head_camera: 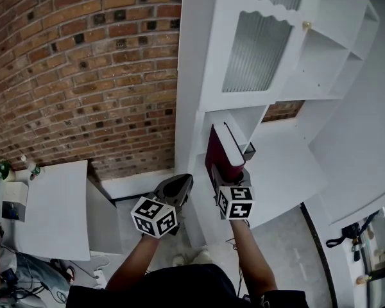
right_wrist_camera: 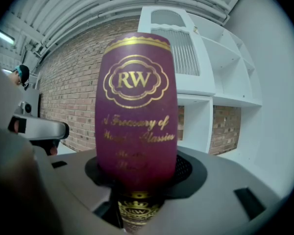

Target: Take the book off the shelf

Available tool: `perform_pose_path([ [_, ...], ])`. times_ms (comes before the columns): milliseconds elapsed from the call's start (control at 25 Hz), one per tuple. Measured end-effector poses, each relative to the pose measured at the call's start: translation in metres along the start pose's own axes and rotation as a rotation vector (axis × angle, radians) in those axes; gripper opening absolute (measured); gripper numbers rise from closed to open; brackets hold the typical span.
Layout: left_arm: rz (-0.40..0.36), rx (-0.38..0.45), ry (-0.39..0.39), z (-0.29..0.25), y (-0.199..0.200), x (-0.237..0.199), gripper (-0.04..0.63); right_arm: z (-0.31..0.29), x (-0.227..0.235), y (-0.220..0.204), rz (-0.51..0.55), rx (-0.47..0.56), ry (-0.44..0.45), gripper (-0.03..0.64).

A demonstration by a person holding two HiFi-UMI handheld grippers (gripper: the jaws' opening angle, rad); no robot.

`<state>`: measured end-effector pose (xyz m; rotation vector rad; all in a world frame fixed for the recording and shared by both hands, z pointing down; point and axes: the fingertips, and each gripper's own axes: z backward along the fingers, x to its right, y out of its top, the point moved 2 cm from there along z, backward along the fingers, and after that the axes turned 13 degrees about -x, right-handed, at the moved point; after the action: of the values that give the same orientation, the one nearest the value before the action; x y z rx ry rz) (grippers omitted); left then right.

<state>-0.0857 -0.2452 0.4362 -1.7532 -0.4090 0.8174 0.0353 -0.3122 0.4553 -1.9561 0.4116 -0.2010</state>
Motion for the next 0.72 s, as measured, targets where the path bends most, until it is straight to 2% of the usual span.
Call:
perform_pose_path([
  [360, 0.001, 0.008, 0.009, -0.002, 0.001, 0.008, 0.017, 0.014, 0.002, -0.008, -0.025, 0.017, 0.028, 0.233],
  [600, 0.005, 0.001, 0.015, -0.008, -0.004, 0.028, 0.017, 0.033, 0.012, -0.013, -0.014, 0.019, 0.034, 0.233],
  [720, -0.016, -0.012, 0.024, -0.012, -0.009, 0.044, 0.017, 0.05, 0.02, -0.018, -0.002, 0.02, 0.028, 0.233],
])
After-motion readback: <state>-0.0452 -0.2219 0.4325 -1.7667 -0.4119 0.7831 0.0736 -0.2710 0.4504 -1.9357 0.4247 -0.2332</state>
